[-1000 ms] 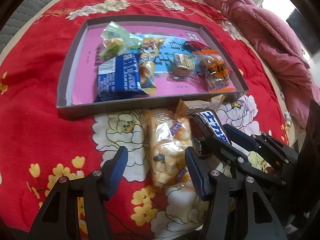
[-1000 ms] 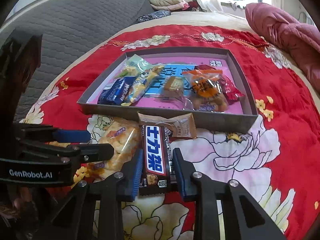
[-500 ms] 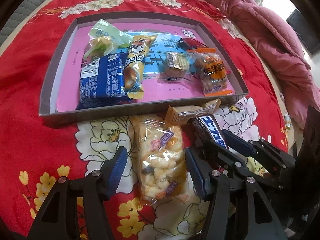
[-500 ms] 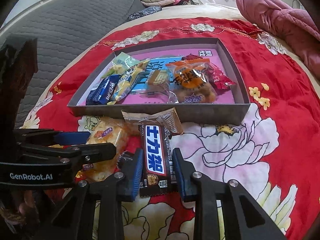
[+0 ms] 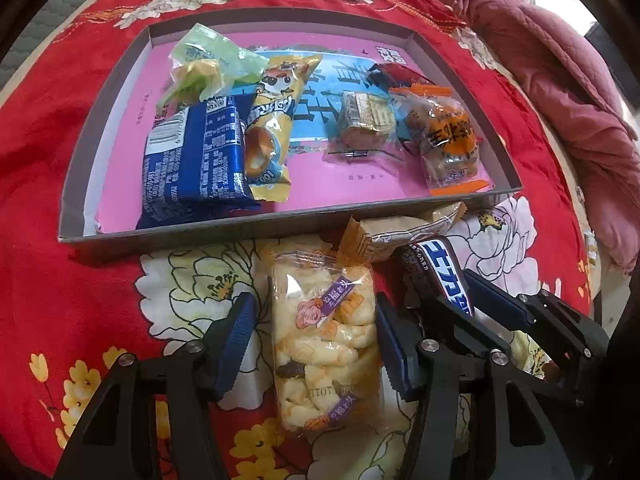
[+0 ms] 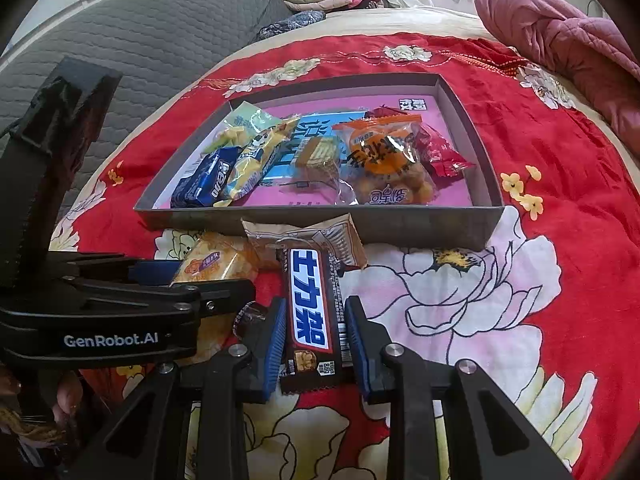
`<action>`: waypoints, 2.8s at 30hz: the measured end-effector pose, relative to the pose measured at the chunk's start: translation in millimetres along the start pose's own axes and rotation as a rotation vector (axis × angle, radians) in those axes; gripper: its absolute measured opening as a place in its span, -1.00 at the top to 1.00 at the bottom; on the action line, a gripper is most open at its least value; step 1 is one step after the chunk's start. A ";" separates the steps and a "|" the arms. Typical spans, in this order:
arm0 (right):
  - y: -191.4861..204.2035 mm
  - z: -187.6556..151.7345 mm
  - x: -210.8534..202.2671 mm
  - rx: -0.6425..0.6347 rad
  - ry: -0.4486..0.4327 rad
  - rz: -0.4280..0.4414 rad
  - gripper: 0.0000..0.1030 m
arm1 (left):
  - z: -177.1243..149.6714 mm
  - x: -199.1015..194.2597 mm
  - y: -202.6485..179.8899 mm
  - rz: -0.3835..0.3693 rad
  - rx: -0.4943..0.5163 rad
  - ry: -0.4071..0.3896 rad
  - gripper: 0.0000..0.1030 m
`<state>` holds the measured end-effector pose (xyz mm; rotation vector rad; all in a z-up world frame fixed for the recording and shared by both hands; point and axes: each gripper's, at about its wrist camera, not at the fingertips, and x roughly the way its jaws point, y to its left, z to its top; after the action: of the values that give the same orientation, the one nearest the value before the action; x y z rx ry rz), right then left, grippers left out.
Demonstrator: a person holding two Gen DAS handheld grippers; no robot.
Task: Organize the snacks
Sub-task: 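Close the right tool on the candy bar and lift while the left grips and lifts the puff bag, then carry the candy bar over the box with the right tool while the left carries the puff bag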
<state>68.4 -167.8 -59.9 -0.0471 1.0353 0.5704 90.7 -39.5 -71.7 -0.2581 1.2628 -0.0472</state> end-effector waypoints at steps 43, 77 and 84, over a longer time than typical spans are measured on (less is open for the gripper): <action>-13.5 20.8 -49.8 0.046 -0.278 0.097 0.43 | 11.1 -88.8 20.6 -0.050 -0.039 -0.232 0.08; -55.7 46.7 -50.2 0.164 -0.395 0.033 0.43 | 65.0 -73.1 0.0 -0.018 -0.043 -0.294 0.08; -66.4 48.1 -42.1 0.209 -0.382 0.030 0.43 | 70.6 -62.8 -2.6 -0.004 -0.045 -0.289 0.08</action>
<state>122.0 -228.0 -15.1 0.2535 0.7184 0.4727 138.5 -19.2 7.2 -0.2956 0.9770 0.0148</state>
